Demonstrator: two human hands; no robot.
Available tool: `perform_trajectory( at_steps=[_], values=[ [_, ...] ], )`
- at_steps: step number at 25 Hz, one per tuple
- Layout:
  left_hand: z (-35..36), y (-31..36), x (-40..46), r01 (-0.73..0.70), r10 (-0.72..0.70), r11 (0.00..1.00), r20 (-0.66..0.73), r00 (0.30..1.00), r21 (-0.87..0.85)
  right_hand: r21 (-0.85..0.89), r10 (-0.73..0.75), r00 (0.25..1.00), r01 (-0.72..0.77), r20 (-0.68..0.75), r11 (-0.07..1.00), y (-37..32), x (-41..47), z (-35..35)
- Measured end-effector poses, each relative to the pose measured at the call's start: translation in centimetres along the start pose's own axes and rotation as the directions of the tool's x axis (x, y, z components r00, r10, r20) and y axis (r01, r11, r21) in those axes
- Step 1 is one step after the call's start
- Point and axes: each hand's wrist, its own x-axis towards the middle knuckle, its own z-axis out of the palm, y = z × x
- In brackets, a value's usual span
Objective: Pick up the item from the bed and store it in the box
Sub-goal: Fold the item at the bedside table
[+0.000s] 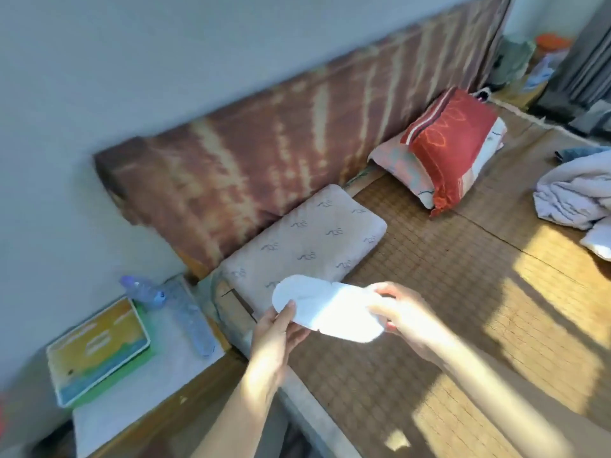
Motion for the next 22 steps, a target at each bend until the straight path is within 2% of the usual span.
perform_trajectory(
  at_steps=[2, 4, 6, 8, 11, 13, 17, 18, 22],
  values=[
    [-3.1, 0.1, -2.7, -0.073, 0.073, 0.997, -0.135, 0.988, 0.009, 0.071, 0.003, 0.998, -0.008, 0.067, 0.997, 0.1, -0.7, 3.5],
    [-6.3, 0.4, -5.7, -0.142, 0.134, 0.99, -0.317, 0.939, -0.004, 0.116, 0.038, 0.983, -0.059, 0.179, 0.992, 0.3, -1.7, 7.5],
    [-9.4, 0.9, -8.7, -0.283, 0.286, 0.956, -0.456, 0.843, 0.077, 0.065, 0.072, 0.962, -0.092, 0.264, 0.994, 0.4, -2.8, 11.9],
    [-12.2, 1.1, -11.4, -0.4, 0.514, 0.857, -0.506, 0.692, 0.324, -0.039, 0.112, 0.949, -0.105, 0.293, 0.994, 0.2, -4.0, 16.4],
    [-16.1, 1.0, -14.0, -0.458, 0.794, 0.576, -0.33, 0.511, 0.677, 0.023, 0.13, 0.872, -0.16, 0.471, 0.987, -0.1, -6.0, 22.8],
    [-19.0, 0.9, -14.5, -0.432, 0.873, 0.399, -0.192, 0.448, 0.809, 0.068, 0.149, 0.809, -0.227, 0.569, 0.971, -0.2, -7.1, 26.9],
    [-25.6, 2.0, -14.5, -0.376, 0.902, 0.162, 0.017, 0.431, 0.913, 0.118, 0.14, 0.721, -0.295, 0.679, 0.948, -0.4, -8.1, 34.4],
    [-27.2, 2.5, -14.5, -0.378, 0.894, 0.129, 0.058, 0.444, 0.917, 0.121, 0.142, 0.711, -0.306, 0.689, 0.944, -0.5, -8.1, 36.0],
    [-34.8, 5.0, -14.0, -0.373, 0.844, 0.068, 0.146, 0.517, 0.925, 0.089, 0.183, 0.764, -0.299, 0.619, 0.95, -0.9, -7.4, 43.4]
  ],
)
